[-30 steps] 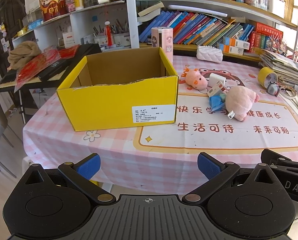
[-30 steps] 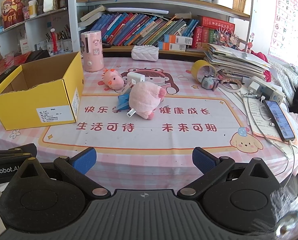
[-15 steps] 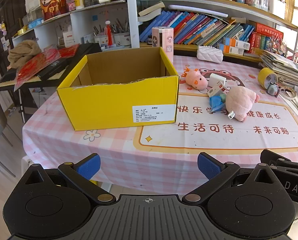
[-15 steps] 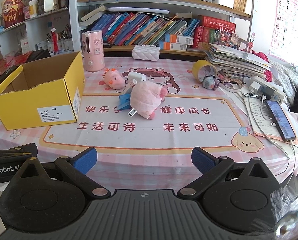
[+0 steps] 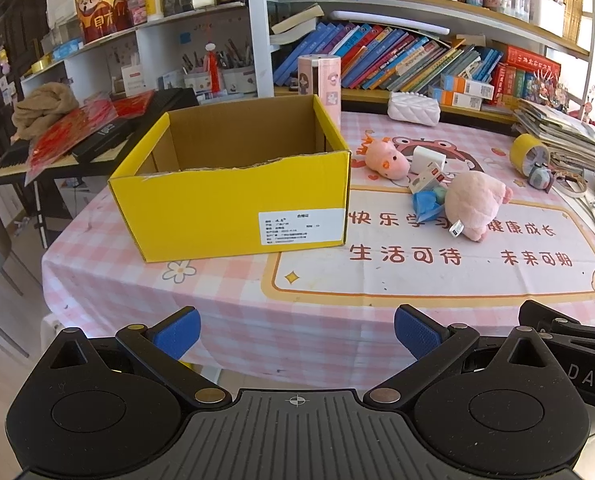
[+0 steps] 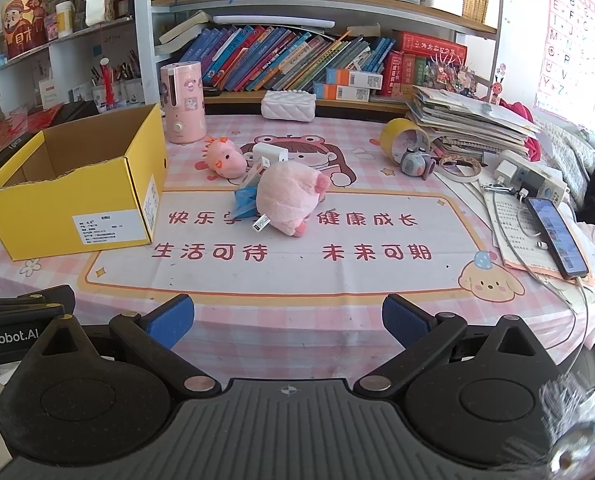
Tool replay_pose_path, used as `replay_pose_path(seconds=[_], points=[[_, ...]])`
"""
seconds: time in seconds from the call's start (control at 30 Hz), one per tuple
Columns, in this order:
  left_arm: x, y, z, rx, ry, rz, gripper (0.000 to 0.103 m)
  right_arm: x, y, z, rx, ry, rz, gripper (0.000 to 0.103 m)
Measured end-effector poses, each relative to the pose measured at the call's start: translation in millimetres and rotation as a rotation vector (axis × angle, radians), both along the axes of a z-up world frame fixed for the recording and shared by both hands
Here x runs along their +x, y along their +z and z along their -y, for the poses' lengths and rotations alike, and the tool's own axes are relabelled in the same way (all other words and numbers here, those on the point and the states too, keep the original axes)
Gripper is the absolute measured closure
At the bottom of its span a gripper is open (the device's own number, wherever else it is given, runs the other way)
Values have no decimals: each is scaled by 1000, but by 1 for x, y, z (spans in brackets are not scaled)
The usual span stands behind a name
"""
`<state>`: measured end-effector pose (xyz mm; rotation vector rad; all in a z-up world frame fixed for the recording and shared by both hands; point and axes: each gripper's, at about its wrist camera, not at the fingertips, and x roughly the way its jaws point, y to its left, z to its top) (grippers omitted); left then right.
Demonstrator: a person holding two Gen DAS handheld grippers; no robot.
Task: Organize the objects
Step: 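Move left gripper to the large pink plush pig while right gripper approaches the grey toy truck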
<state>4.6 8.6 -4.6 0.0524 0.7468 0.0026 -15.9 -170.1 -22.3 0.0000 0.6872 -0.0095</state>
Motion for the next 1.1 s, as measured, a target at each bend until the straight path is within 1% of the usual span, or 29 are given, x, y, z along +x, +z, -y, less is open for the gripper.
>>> replay_pose_path(seconds=[0.03,0.47,0.7,0.87,1.1], points=[[0,0,0,0,-2,-1,0,-2,-4,3,2,-2,1,1],[6,0,8,-6,-16,0,0,3,-6,11,2,-17,9,1],[16,1,16,-20,-23,0,0,12,-5,20,-2,-22,12,1],[25,0,24,-45,-24,-5,0,20,-3,29,-5,-32,15,1],[39,-3,42,-55,-39,-14,0,35,-8,50,4,-59,0,1]])
